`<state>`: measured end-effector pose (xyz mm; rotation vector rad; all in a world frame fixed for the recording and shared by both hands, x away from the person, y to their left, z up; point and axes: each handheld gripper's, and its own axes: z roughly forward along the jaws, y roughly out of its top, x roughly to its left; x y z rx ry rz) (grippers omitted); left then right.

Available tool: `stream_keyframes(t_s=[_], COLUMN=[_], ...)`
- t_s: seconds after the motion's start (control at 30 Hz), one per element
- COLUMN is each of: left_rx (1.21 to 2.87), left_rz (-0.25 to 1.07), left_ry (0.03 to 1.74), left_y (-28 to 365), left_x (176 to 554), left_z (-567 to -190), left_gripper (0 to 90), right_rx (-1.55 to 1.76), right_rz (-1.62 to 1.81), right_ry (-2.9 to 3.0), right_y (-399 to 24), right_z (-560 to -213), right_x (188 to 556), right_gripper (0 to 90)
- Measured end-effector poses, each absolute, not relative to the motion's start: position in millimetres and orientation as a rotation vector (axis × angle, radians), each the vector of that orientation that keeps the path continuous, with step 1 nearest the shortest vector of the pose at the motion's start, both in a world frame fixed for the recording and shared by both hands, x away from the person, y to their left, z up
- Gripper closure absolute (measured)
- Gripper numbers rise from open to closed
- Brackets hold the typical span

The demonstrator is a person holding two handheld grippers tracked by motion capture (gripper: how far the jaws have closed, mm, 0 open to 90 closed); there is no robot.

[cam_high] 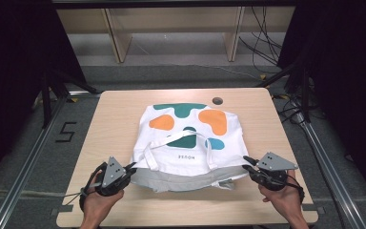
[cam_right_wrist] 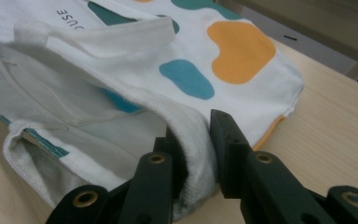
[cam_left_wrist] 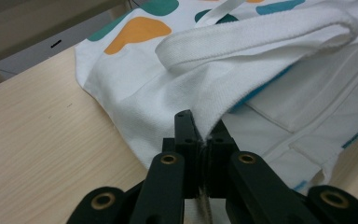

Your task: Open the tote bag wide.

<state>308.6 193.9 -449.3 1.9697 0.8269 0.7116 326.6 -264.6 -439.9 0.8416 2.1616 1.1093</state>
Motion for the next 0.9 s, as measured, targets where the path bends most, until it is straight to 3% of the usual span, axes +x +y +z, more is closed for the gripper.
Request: stream_keyframes(t_s=[0.47,0.9], left_rx=[1.886,1.702], left_rz=[0.774,0.916], left_ry=[0.771,0.670], left_y=[195.9,203.2], left_x=[306.8,294.6], left_z=[-403.4,-319.1], left_gripper=[86.9,87.4], right_rx=[0.757,0.663], right_rz=[1.158,1.205], right_ry=[2.090,1.940], right_y=[-260.3,-270.1], right_z=[-392.1,-296.9], right_x=[330.0,321.0], right_gripper=[80.6,82.4])
